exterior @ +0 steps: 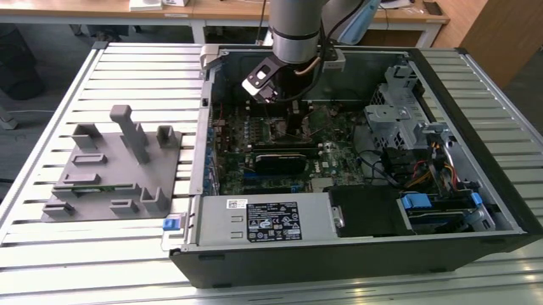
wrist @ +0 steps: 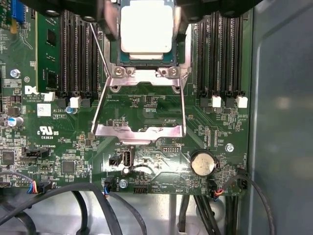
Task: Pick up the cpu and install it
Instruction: 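Place the cpu into insertion slot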
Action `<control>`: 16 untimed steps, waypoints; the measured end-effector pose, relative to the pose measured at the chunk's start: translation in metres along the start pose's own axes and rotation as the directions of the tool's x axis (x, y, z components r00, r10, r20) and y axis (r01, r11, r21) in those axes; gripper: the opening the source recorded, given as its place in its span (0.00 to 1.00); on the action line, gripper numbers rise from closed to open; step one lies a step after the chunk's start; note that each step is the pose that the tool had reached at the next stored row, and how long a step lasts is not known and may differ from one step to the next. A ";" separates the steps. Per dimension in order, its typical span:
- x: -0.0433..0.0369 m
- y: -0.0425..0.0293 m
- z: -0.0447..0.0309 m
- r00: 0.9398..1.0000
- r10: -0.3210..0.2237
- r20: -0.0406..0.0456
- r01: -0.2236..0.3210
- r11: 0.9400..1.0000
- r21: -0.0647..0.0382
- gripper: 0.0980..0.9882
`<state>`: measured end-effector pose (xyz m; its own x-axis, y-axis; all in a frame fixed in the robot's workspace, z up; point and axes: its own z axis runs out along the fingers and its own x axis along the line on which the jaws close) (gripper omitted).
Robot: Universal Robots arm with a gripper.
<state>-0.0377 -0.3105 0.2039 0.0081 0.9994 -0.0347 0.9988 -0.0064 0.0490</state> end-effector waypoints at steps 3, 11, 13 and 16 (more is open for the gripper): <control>0.0000 0.0001 -0.0011 1.000 0.000 0.000 0.000 1.000 0.000 0.43; -0.0002 0.0002 -0.0046 1.000 0.000 0.000 0.000 1.000 0.000 0.10; -0.0002 0.0003 -0.0055 1.000 0.000 0.000 0.000 1.000 0.000 0.03; -0.0002 0.0003 -0.0068 1.000 0.000 0.000 0.000 1.000 0.000 0.03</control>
<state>-0.0377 -0.3105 0.2107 0.0081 0.9994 -0.0346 0.9988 -0.0064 0.0491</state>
